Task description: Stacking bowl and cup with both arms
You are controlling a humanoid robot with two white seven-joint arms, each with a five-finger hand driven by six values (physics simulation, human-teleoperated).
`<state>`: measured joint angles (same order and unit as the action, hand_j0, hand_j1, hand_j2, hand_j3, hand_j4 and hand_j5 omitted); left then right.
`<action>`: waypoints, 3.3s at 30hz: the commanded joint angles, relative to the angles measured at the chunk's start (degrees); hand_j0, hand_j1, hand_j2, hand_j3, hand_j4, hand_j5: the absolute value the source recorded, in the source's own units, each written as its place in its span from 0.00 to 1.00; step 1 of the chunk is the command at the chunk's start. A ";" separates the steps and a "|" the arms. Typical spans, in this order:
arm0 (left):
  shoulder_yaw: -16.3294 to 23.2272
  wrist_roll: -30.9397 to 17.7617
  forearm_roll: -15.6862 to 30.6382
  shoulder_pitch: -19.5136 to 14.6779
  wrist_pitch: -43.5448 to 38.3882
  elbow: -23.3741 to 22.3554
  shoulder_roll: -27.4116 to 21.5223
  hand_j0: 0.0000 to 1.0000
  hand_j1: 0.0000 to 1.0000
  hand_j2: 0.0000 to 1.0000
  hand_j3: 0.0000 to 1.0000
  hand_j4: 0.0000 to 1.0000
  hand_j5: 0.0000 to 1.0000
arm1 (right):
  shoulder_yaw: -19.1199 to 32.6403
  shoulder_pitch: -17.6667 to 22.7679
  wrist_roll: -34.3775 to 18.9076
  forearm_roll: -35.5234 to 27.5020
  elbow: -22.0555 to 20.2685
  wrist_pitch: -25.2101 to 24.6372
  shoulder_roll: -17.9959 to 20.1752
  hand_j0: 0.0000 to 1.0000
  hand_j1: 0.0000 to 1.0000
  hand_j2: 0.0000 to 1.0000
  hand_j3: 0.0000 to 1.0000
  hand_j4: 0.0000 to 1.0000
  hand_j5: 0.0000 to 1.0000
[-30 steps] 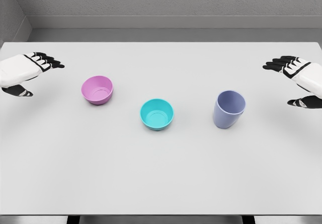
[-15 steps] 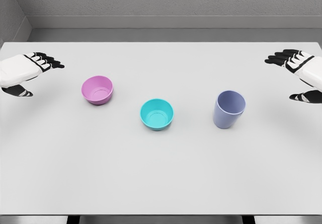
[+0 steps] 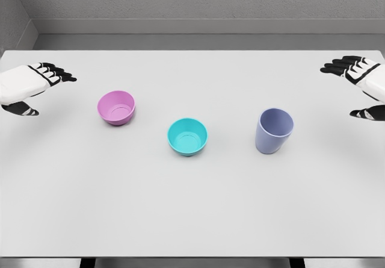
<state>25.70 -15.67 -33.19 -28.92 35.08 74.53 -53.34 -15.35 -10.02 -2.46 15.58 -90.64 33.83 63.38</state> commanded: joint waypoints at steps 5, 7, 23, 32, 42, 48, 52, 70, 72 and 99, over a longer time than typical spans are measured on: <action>-0.04 0.03 0.32 0.09 -0.08 0.01 -0.10 1.00 1.00 1.00 1.00 1.00 1.00 | 1.99 0.35 0.00 -0.37 -0.15 -0.08 -0.71 1.00 1.00 1.00 1.00 1.00 1.00; 0.05 -0.15 0.14 0.09 -0.08 0.09 0.08 1.00 1.00 1.00 1.00 1.00 1.00 | 1.99 0.35 0.00 -0.37 -0.15 -0.08 -0.80 1.00 1.00 1.00 1.00 1.00 1.00; 2.07 -5.16 -18.58 -8.26 -0.08 0.01 14.05 1.00 1.00 1.00 1.00 1.00 1.00 | 1.99 0.35 0.00 -0.37 -0.15 -0.08 -0.71 1.00 1.00 1.00 1.00 1.00 1.00; 11.21 -4.98 -17.87 -11.16 -0.08 -1.49 15.46 1.00 1.00 1.00 1.00 1.00 1.00 | 2.08 0.35 0.00 -0.37 -1.38 -0.16 -0.71 1.00 1.00 1.00 1.00 1.00 1.00; 12.88 -4.98 -18.14 -11.34 -0.08 -1.66 16.69 1.00 1.00 1.00 1.00 1.00 1.00 | 2.08 0.35 0.00 -0.37 -1.38 -0.16 -0.71 1.00 1.00 1.00 1.00 1.00 1.00; 12.97 -4.98 -18.14 -11.34 -0.08 -1.58 16.86 1.00 1.00 1.00 1.00 1.00 1.00 | 2.08 0.44 0.00 -0.37 -1.56 -0.16 -0.71 1.00 1.00 1.00 1.00 1.00 1.00; 12.97 -4.98 -18.05 -11.34 -0.08 -1.58 16.86 1.00 1.00 1.00 1.00 1.00 1.00 | 2.08 0.35 0.00 -0.37 -1.56 -0.16 -0.71 1.00 1.00 1.00 1.00 1.00 1.00; 12.88 -5.07 -18.05 -11.25 -0.08 -1.49 16.51 0.67 0.67 0.67 0.67 0.67 0.67 | 2.17 0.09 0.00 -0.37 -1.65 -0.16 -1.15 1.00 1.00 1.00 1.00 1.00 1.00; 12.97 -4.89 -17.87 -11.07 -0.08 -1.49 16.60 0.64 0.64 0.64 0.64 0.64 0.64 | 2.17 0.09 0.00 -0.37 -1.56 -0.16 -1.15 1.00 1.00 1.00 1.00 1.00 1.00; 14.64 -4.54 -7.42 -9.58 -0.08 16.53 16.42 0.60 0.60 0.60 0.60 0.60 0.60 | 2.17 0.09 0.00 -0.37 -1.65 -0.16 -1.07 1.00 1.00 1.00 1.00 1.00 1.00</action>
<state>39.95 -20.44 -41.39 -38.50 35.11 90.06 -37.16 -13.21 -9.93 -2.50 15.58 -92.27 33.68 62.27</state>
